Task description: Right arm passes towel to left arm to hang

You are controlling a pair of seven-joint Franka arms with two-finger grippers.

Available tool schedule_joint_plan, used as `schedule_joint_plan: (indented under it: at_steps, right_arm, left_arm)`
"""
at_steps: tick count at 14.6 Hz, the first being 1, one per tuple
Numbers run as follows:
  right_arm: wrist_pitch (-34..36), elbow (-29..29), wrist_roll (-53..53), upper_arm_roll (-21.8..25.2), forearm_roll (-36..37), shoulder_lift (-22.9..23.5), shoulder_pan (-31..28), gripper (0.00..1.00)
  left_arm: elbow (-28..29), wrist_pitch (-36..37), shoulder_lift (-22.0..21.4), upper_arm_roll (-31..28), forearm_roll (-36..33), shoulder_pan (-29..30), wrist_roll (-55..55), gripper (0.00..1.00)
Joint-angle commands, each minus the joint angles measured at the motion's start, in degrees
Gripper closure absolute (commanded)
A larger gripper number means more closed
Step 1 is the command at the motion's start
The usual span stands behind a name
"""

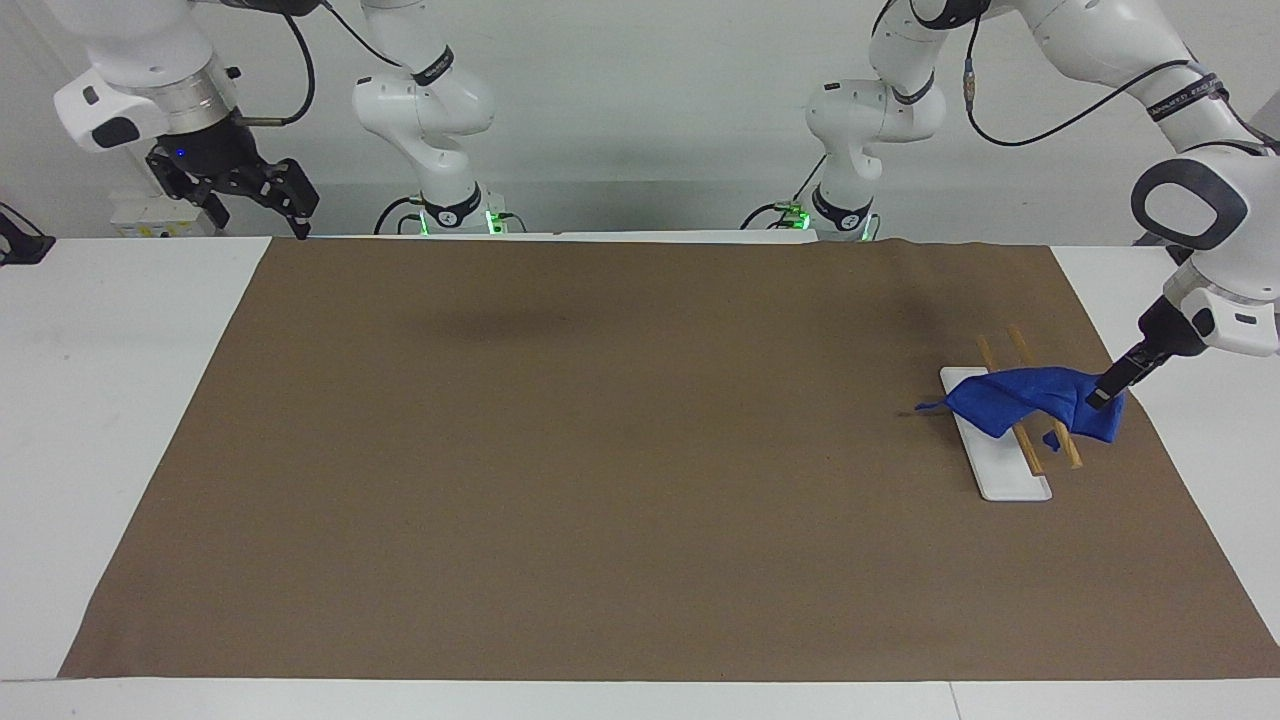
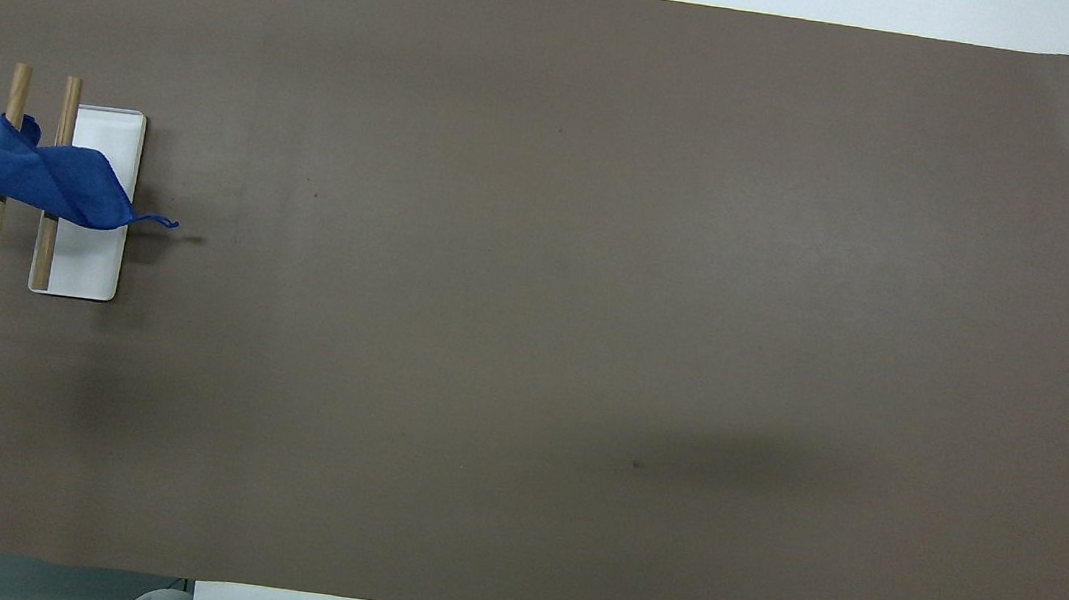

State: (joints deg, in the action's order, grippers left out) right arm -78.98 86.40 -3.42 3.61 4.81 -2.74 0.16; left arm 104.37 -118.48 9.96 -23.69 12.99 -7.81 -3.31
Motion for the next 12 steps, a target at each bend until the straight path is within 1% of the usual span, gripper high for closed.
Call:
schedule_joint_plan:
  at_steps: [1, 4, 7, 9, 10, 12]
  right_arm:
    - [-0.12, 1.57, 1.31, 0.00, -1.12, -1.39, -0.34, 0.00]
    - [-0.12, 1.57, 1.31, 0.00, -1.12, -1.39, -0.43, 0.00]
    - [-0.12, 1.57, 1.31, 0.00, -1.12, -1.39, -0.43, 0.00]
    - [-0.12, 1.57, 1.22, 0.00, -1.12, -1.39, -0.43, 0.00]
    - [-0.12, 1.57, 1.22, 0.00, -1.12, -1.39, -0.43, 0.00]
    - [-0.12, 1.57, 1.31, 0.00, -1.11, -1.39, -0.43, 0.00]
  left_arm:
    - [-1.00, -0.61, -0.03, 0.04, -1.21, 0.16, 1.20, 0.00]
    - [-3.02, 0.18, -0.02, 1.09, -5.86, -0.19, 2.26, 0.00]
    - [-6.36, 3.95, 0.06, 2.24, -6.49, -0.54, 7.60, 0.00]
    - [-6.54, 4.31, -0.11, 4.95, -8.49, -0.81, 11.47, 0.01]
    - [-6.54, 4.49, -0.37, 6.44, -9.90, -0.81, 12.18, 0.01]
    - [-6.54, 7.02, -0.73, 9.34, -10.27, -1.68, 12.19, 0.01]
